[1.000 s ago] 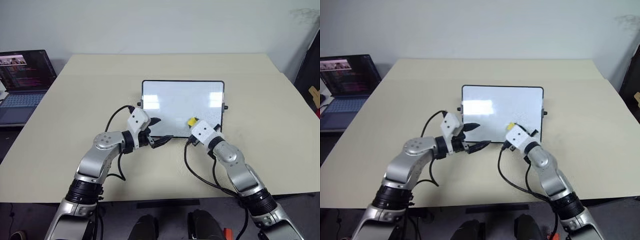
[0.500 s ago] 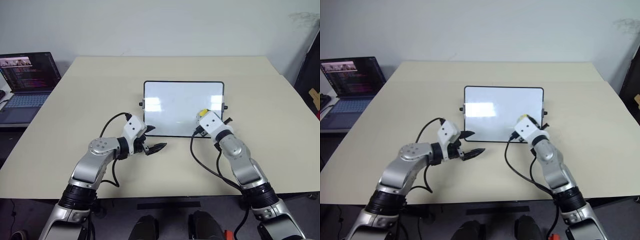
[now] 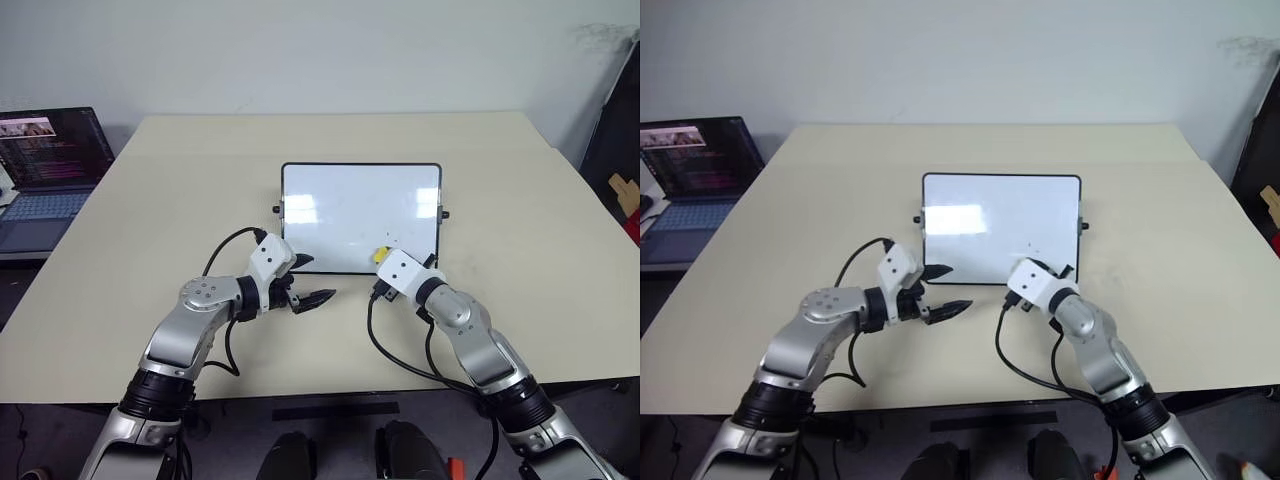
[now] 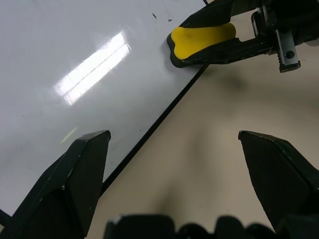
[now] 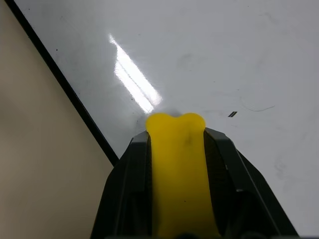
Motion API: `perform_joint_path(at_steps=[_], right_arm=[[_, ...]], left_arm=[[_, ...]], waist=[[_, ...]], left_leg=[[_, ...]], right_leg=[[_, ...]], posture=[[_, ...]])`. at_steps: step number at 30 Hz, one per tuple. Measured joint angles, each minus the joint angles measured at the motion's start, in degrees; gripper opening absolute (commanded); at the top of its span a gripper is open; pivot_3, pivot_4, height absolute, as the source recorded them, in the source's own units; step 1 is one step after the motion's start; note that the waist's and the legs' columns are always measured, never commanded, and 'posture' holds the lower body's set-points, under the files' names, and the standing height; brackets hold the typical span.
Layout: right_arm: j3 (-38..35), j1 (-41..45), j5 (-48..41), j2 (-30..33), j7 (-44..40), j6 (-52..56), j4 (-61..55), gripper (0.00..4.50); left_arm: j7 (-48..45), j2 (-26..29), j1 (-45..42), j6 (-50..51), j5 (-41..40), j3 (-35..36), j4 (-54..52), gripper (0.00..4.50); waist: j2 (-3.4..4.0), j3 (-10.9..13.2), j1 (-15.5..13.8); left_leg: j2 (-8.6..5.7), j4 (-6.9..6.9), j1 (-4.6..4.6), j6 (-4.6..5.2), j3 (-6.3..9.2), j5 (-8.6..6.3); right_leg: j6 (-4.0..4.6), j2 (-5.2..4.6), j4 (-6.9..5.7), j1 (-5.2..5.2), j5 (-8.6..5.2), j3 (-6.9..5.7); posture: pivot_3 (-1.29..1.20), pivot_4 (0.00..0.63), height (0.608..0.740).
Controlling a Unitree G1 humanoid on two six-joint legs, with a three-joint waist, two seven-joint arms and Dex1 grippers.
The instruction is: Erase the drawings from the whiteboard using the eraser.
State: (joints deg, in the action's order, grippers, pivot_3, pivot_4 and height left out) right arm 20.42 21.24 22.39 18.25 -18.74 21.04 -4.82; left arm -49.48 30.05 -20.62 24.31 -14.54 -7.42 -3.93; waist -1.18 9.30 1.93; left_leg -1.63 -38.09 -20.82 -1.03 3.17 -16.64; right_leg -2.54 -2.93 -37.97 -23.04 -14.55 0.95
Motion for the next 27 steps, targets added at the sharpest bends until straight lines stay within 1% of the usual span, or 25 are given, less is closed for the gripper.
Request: perform_joint_path(at_steps=[5,9,14,17,19,24,27], right_arm=[[-3.6,3.1,1.2,-0.7,6.1,-0.1,2.0,1.10],[-5.3,4.0,1.3,-0.5,7.5,-0.3,2.5,1.10],[-5.0,4.0,1.2,-0.7,7.1,-2.0,3.1,1.10],[-4.0,4.6,1.3,-2.0,6.8,-3.0,4.2,1.10],[-2.6,5.1,1.6,-2.9,5.8,-2.9,4.6,1.10],[2.5,3.9,1.7,-3.4,-0.5,-1.7,3.6,1.10],[3.4,3.5,1.7,-3.5,-1.0,-1.5,3.5,1.10]], left_arm=[[-0.1,-0.1,0.0,-0.2,0.0,-0.1,0.0,4.50],[-0.1,-0.1,0.0,-0.4,0.0,-0.1,0.0,4.50],[-0.1,-0.1,0.0,-0.9,0.0,-0.1,0.0,4.50],[0.0,-0.3,0.0,-0.9,0.0,-0.1,0.0,4.50],[0.0,-0.6,0.0,-0.9,0.0,-0.1,0.0,4.50],[0.1,-0.6,0.0,-0.9,0.0,-0.2,0.0,4.50],[0.1,-0.7,0.0,-0.9,0.0,-0.2,0.0,4.50]], waist=[[0.00,0.0,-0.2],[0.00,0.0,-0.2],[0.00,0.0,-0.2],[0.00,0.0,0.3],[0.00,0.0,0.4],[0.00,0.0,0.4],[0.00,0.0,0.4]], left_leg=[[-0.02,0.01,-0.02,-0.01,0.01,0.02],[-0.02,0.06,-0.06,-0.01,0.03,0.02],[-0.02,0.09,-0.06,0.00,0.02,0.01],[0.02,0.12,-0.05,0.00,-0.02,0.01],[0.05,0.12,-0.05,0.00,-0.01,0.01],[0.03,0.11,-0.05,0.00,0.00,0.01],[0.00,0.11,-0.05,0.00,0.00,0.01]], right_leg=[[0.00,-0.01,0.01,-0.02,0.00,0.00],[0.01,-0.03,0.01,-0.06,0.01,-0.01],[0.01,-0.04,0.03,-0.06,0.00,-0.01],[0.02,-0.04,0.02,-0.10,0.00,0.03],[0.02,-0.03,0.02,-0.10,0.00,0.02],[0.02,-0.03,0.03,-0.09,0.00,0.00],[0.02,-0.03,0.03,-0.08,0.00,0.00]], posture=[[0.00,0.150,0.740],[0.00,0.150,0.740],[0.00,0.150,0.740],[0.00,0.150,0.740],[0.00,0.150,0.740],[0.00,0.150,0.740],[0.00,0.150,0.740]])
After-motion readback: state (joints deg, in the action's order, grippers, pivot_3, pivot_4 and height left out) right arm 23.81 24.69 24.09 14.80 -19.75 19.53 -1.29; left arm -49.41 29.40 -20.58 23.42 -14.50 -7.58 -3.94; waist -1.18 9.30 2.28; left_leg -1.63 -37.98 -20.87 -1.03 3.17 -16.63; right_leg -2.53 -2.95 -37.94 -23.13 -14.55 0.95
